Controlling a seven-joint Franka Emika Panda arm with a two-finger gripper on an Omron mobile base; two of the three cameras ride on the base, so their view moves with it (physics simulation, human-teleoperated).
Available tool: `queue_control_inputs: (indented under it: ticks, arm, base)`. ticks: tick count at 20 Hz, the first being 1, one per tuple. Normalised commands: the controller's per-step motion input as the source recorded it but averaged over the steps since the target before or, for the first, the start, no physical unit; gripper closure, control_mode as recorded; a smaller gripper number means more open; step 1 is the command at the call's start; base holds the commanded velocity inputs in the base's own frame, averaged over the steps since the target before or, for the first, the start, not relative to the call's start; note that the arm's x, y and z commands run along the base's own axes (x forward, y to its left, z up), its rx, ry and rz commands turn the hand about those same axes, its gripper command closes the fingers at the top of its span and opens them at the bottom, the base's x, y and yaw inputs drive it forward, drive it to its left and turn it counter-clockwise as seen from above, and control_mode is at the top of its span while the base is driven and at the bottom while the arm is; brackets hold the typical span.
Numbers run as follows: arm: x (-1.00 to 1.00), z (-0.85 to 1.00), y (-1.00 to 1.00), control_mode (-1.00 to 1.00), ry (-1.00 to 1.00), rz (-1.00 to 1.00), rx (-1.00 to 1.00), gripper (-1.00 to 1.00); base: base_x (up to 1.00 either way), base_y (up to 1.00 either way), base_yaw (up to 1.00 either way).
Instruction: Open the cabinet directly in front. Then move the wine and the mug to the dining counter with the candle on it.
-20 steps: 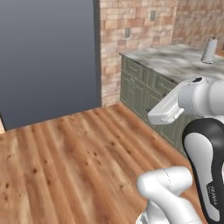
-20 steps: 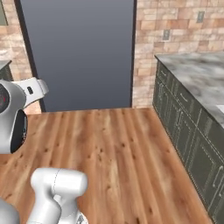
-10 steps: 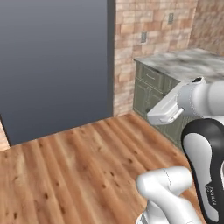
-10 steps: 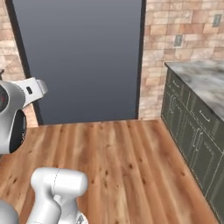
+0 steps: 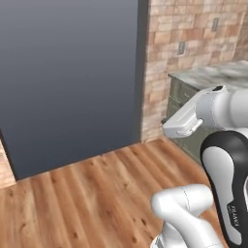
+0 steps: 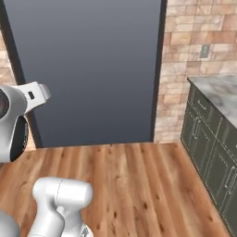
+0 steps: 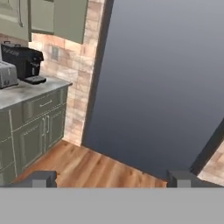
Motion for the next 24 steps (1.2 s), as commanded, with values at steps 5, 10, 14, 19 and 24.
queue_control_inputs:
  ticks: [5,10,14,19,24]
  arm:
    - [0.00,0.00,0.00,1.00,0.00,0.00,0.00,-1.00]
    - [0.00,0.00,0.00,1.00,0.00,0.00,0.00,-1.00]
    - [0.00,0.00,0.00,1.00,0.00,0.00,0.00,-1.00]
    - [0.00,0.00,0.00,1.00,0.00,0.00,0.00,-1.00]
    - [0.00,0.00,0.00,1.00,0.00,0.00,0.00,-1.00]
  base:
    - [0.87,-0.21,0.28]
    - [0.28,-0.36,0.44]
    - [-0.01,-0.15,0.59]
    - [-0.01,-0.17,0.76]
    - [0.00,-0.14,0.68]
